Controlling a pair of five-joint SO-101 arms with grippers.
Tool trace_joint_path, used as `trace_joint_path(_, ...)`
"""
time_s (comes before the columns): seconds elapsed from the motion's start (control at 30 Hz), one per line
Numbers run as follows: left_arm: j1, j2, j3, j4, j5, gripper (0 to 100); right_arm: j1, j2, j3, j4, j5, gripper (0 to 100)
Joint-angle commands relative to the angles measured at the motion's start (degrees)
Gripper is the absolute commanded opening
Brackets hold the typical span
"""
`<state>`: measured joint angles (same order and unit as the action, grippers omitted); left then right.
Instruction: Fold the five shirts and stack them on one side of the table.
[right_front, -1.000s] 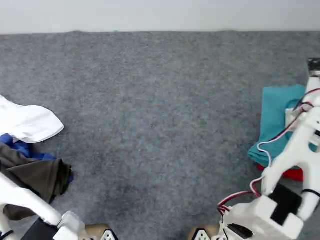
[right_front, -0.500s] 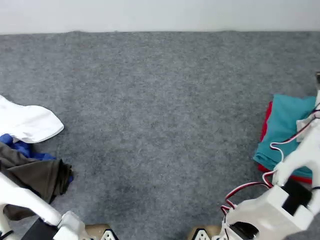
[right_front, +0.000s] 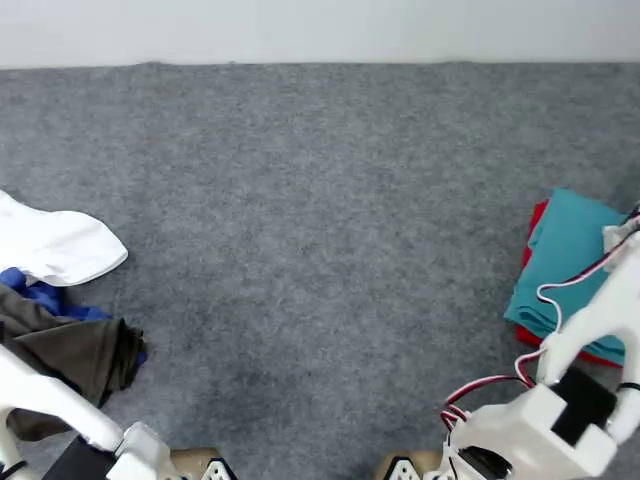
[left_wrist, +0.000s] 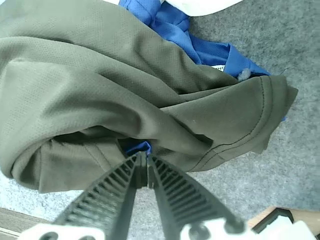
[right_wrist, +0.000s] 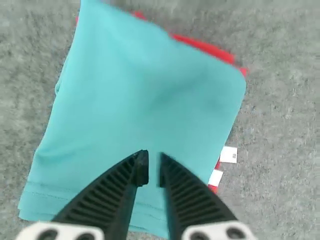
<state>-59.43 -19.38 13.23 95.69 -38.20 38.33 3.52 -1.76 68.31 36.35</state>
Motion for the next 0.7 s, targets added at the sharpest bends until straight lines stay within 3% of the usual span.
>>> trace_joint_path(0.0, 0.35, -0.62, -0.31, 0.62, -0.35, 2, -0.84, 2.95, -1.93, -1.27, 0.53, 0.9)
trace_joint_path(0.2, 0.26, -0.62, -0.31, 0.7, -0.35, 2, -0.57, 7.25, -5.45, -3.56, 0.18, 0.9)
trace_joint_path(0.5, 0.26, -0.62, -0.31, 1.41, -0.18, 2, -0.48, 13.58, -0.7, -27.82, 0.53, 1.1)
trace_joint_path(0.67, 0.26, -0.62, -0.31, 1.23, -0.26, 2, -0.48, 18.68, -0.44, -30.2, 0.35, 0.9)
